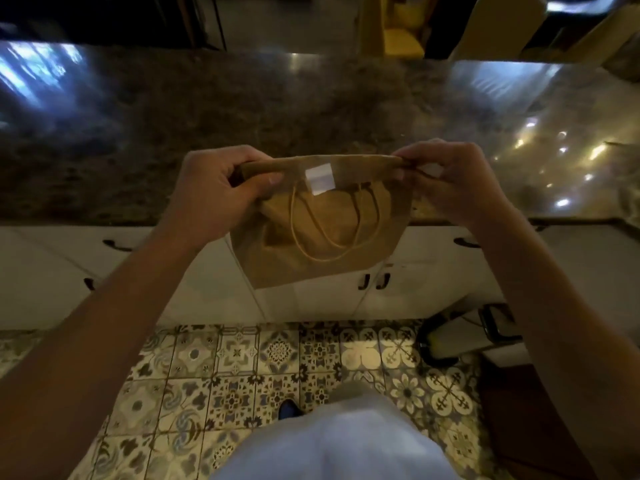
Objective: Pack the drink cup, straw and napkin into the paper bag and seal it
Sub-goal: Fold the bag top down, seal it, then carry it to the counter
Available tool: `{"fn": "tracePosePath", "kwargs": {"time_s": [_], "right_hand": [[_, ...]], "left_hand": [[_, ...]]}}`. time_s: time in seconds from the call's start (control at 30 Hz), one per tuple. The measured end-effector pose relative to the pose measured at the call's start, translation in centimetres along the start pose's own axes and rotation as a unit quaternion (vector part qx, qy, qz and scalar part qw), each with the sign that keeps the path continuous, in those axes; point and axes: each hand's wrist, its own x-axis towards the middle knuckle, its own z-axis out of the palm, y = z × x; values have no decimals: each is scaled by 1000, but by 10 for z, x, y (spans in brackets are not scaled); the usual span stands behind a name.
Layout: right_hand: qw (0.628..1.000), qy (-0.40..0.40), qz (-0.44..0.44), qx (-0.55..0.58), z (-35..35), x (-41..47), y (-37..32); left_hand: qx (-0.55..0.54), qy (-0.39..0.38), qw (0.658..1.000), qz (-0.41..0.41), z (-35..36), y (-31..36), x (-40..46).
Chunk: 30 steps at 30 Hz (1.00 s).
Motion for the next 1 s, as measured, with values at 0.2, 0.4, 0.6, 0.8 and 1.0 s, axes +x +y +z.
{"fn": "tracePosePath", "kwargs": {"time_s": [0.2,0.4,0.6,0.8,1.0], "right_hand": [[998,26,-52,-4,-14,61,27],[996,49,-45,-58,-34,132,81],[996,50,-38,-59,-49,199,121],[997,60,-19,-45,-53,251,164],[998,53,-3,-46,-49,272,183]], "left_hand": [[-2,5,1000,4,11,-14,86],[7,6,1000,7,34,-35,179],[37,8,999,14,47,-52,254],[44,20,999,18,61,-66,312],[52,22,998,21,73,-84,342]]}}
